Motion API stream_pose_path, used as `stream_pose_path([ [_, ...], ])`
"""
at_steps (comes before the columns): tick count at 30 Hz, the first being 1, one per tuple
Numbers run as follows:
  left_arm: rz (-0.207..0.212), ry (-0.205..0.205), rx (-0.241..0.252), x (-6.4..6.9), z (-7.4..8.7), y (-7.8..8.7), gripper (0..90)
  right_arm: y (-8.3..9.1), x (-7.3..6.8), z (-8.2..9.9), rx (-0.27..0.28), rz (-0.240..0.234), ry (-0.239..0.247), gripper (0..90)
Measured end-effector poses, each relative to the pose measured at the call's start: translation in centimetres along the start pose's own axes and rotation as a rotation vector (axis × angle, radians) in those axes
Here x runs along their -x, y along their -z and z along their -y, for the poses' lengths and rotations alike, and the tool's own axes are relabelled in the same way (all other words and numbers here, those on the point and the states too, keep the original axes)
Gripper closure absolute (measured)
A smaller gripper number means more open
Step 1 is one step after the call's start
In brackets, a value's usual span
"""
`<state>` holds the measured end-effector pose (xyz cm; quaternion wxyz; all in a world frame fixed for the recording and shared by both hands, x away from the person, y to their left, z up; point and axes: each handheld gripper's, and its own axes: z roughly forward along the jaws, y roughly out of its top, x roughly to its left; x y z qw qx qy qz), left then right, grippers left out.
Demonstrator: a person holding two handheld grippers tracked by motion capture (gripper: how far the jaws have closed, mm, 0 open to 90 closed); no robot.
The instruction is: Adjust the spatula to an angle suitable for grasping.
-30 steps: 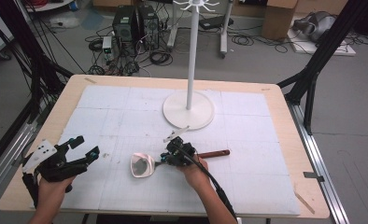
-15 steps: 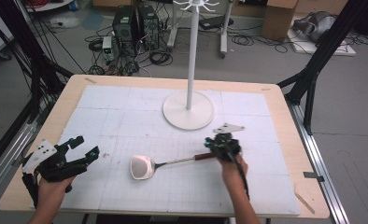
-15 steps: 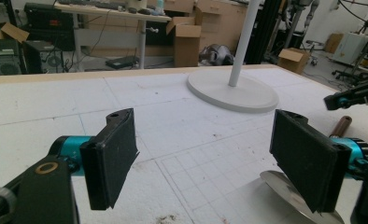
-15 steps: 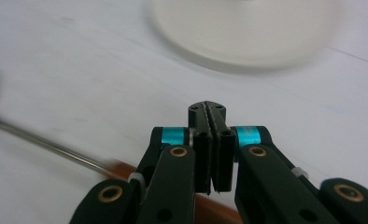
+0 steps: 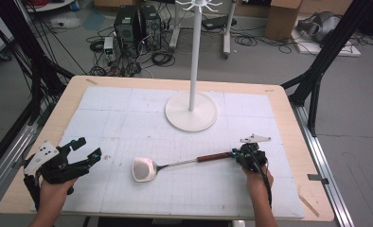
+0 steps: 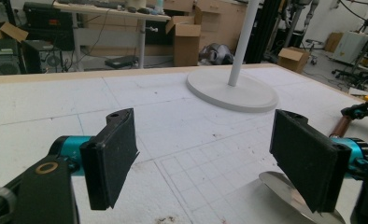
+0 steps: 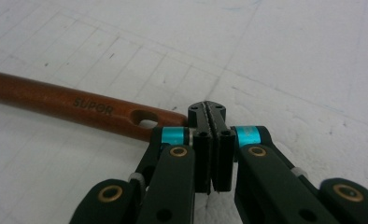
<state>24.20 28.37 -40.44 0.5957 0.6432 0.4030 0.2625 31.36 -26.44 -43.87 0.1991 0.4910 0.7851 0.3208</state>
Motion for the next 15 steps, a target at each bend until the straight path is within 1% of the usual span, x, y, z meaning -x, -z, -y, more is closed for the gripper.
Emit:
stream_pose_path([
  [1, 0.001, -0.001, 0.0, 0.0, 0.0, 0.0, 23.2, 0.0, 0.0, 0.0, 0.0, -0.001, 0.001, 89.6],
  [3, 0.001, -0.001, 0.001, 0.0, 0.0, 0.0, 23.2, 0.1, 0.0, 0.1, 0.005, -0.009, -0.012, 89.7],
  [5, 0.0, 0.0, 0.001, 0.0, 0.0, 0.0, 23.2, 0.2, 0.0, 0.1, 0.008, -0.009, -0.009, 89.7],
  [8, 0.001, -0.001, 0.0, 0.0, 0.0, 0.0, 23.2, 0.2, -0.2, 0.0, 0.012, -0.026, -0.008, 89.7],
  [11, 0.0, -0.002, 0.0, 0.0, 0.0, -0.1, 23.2, 0.0, -0.7, -0.1, 0.007, -0.043, 0.001, 89.7],
  [15, -0.002, 0.0, -0.001, 0.0, 0.0, 0.0, 23.2, -0.4, -1.9, -0.5, 0.008, -0.079, 0.019, 89.7],
])
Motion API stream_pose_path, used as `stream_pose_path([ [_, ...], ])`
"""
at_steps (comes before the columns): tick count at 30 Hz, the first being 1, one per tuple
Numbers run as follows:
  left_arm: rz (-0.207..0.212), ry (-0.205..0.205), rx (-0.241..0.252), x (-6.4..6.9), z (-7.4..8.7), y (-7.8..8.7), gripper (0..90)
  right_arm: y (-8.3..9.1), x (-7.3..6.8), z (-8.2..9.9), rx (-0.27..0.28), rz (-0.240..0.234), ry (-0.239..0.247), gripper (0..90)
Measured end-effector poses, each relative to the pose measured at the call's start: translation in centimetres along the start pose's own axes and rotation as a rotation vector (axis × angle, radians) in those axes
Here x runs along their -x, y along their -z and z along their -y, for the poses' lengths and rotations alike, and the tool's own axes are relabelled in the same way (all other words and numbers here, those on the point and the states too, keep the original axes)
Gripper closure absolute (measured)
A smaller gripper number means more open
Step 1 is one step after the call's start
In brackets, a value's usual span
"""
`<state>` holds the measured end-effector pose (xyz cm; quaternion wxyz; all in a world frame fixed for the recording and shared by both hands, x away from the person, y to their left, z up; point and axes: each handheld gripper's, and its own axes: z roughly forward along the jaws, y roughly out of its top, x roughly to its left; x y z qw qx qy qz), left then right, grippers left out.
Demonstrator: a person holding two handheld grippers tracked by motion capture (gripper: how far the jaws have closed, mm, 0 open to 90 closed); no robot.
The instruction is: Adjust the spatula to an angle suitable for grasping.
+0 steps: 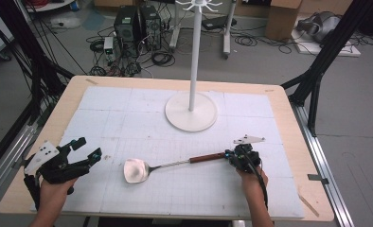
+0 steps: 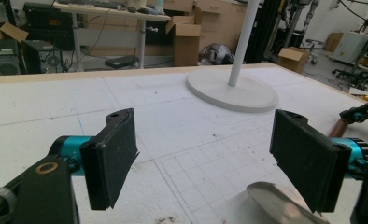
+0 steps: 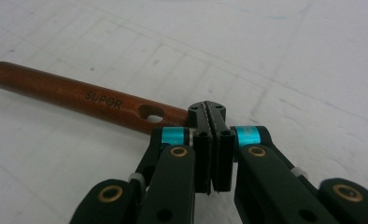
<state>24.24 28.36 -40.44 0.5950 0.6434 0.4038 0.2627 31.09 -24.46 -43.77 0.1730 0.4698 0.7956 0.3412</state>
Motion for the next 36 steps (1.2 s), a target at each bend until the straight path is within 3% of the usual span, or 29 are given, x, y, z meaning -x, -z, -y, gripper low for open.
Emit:
stream_pose_path([
  [8, 0.0, 0.003, 0.003, -0.1, 0.0, 0.0, 23.2, -1.0, -2.4, -0.8, -0.005, -0.061, 0.036, 89.7],
  [16, -0.002, 0.004, 0.004, -0.1, 0.0, 0.1, 23.2, -1.6, -3.9, -1.4, 0.011, -0.125, 0.063, 89.7],
  [22, -0.004, 0.01, 0.009, -0.3, 0.0, 0.2, 23.2, 0.7, -2.6, -1.1, 0.075, -0.078, 0.021, 89.5],
  [27, 0.001, 0.007, 0.01, -0.3, -0.1, 0.3, 23.2, 3.5, -1.6, -0.5, 0.153, -0.032, -0.028, 77.7],
  [32, 0.004, 0.008, 0.014, -0.2, -0.1, 0.3, 23.2, 6.9, -0.9, 0.7, 0.244, 0.076, -0.054, 50.2],
  [36, 0.014, 0.011, 0.01, -0.1, -0.1, 0.3, 23.2, 9.2, -0.3, 1.8, 0.297, 0.134, -0.069, 32.6],
])
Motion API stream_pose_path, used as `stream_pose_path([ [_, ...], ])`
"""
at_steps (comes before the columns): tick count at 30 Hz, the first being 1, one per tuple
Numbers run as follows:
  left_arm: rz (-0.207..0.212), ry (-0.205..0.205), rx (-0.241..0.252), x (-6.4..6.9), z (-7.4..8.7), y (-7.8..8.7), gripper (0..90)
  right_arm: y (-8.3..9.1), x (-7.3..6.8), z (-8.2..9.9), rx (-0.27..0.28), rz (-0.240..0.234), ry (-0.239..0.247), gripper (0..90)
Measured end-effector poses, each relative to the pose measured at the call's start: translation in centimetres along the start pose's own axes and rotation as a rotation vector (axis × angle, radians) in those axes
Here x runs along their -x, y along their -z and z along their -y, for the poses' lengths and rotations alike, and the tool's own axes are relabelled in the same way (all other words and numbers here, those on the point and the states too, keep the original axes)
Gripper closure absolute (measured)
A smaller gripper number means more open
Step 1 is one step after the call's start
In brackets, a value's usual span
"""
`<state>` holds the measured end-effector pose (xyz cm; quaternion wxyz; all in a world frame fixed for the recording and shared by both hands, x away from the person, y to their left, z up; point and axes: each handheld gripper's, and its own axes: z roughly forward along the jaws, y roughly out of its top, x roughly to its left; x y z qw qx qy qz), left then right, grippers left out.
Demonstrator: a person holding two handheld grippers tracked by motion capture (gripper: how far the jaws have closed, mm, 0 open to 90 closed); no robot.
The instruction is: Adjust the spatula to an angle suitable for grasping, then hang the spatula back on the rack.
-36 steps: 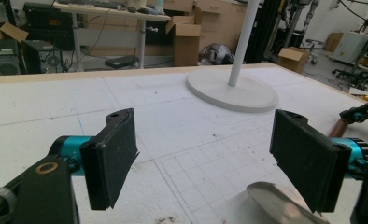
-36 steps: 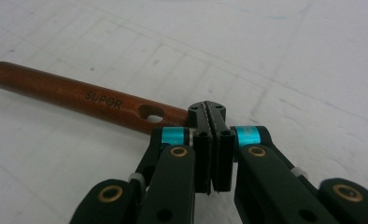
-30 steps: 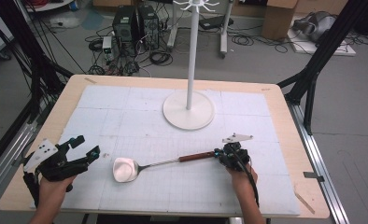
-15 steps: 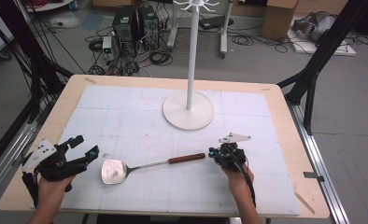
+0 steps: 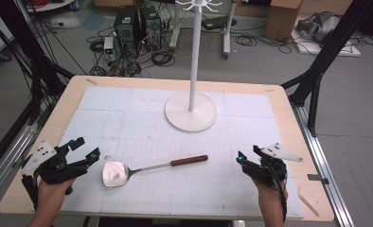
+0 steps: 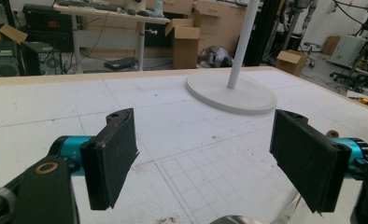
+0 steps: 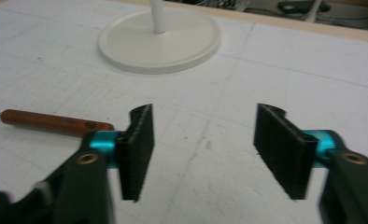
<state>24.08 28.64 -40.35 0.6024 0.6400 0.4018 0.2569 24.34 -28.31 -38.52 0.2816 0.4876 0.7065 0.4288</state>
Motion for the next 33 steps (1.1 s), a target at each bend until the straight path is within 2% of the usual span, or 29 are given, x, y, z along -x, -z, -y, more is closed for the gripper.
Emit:
stream_pose_path([
  [4, 0.026, 0.003, -0.002, 0.2, 0.0, -0.1, 23.2, 2.0, 0.7, 0.8, 0.036, 0.023, -0.02, 20.2],
  [10, 0.039, 0.004, 0.002, 0.4, -0.1, -0.1, 21.7, 3.7, 1.5, 1.7, 0.061, 0.033, -0.042, 17.5],
  [14, 0.045, 0.007, 0.0, 0.6, -0.1, -0.1, 19.4, 3.8, 1.5, 1.7, 0.07, 0.046, -0.025, 17.5],
  [19, 0.033, -0.006, -0.012, 0.9, -0.1, -0.4, 17.3, 3.6, 1.9, 2.3, 0.04, 0.033, -0.043, 17.5],
  [21, 0.058, -0.008, -0.006, 1.0, -0.1, -0.5, 18.0, 3.7, 2.0, 2.4, 0.044, 0.036, -0.049, 17.5],
  [26, 0.065, -0.008, -0.003, 0.9, -0.2, -0.5, 19.9, 3.9, 2.3, 2.5, 0.051, 0.042, -0.074, 17.5],
  [33, 0.089, -0.015, -0.002, 1.2, -0.3, -0.6, 21.1, 3.9, 2.0, 2.5, 0.043, 0.036, -0.072, 17.6],
])
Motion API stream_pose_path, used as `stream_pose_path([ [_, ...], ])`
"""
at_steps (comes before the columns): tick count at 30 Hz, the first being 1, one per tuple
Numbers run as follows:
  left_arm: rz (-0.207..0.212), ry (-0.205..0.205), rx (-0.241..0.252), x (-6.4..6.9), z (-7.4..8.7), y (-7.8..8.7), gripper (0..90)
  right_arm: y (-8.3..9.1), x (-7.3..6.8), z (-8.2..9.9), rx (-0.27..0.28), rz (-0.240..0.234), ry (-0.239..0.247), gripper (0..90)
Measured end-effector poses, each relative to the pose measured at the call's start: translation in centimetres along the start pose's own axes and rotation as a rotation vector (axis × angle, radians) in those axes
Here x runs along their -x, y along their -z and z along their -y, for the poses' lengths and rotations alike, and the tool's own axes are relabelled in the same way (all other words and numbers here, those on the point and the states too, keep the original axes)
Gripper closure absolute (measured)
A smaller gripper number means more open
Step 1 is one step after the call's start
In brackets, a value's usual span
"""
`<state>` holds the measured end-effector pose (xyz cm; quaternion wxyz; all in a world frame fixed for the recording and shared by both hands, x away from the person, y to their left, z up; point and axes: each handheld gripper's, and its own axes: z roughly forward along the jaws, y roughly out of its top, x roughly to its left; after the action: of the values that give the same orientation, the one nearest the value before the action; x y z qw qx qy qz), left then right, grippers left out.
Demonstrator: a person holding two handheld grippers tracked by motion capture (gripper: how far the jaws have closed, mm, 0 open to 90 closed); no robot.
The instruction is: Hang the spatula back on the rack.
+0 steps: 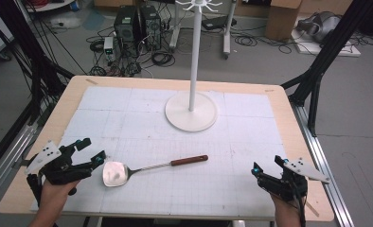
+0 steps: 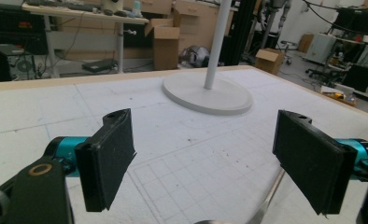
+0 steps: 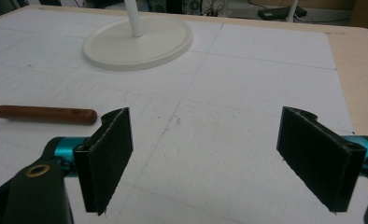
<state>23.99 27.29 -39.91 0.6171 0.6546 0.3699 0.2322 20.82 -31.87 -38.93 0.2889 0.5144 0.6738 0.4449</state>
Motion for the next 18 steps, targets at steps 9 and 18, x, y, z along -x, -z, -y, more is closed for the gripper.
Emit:
stream_pose_path([
  [9, 0.108, -0.013, -0.091, 0.9, -0.5, -2.2, 21.3, -0.2, -0.1, 0.1, -0.013, -0.022, 0.02, 17.6],
  [18, 0.219, -0.072, -0.225, 2.4, -1.2, -5.1, 23.4, -0.1, -0.3, 0.1, -0.013, -0.034, 0.016, 17.7],
])
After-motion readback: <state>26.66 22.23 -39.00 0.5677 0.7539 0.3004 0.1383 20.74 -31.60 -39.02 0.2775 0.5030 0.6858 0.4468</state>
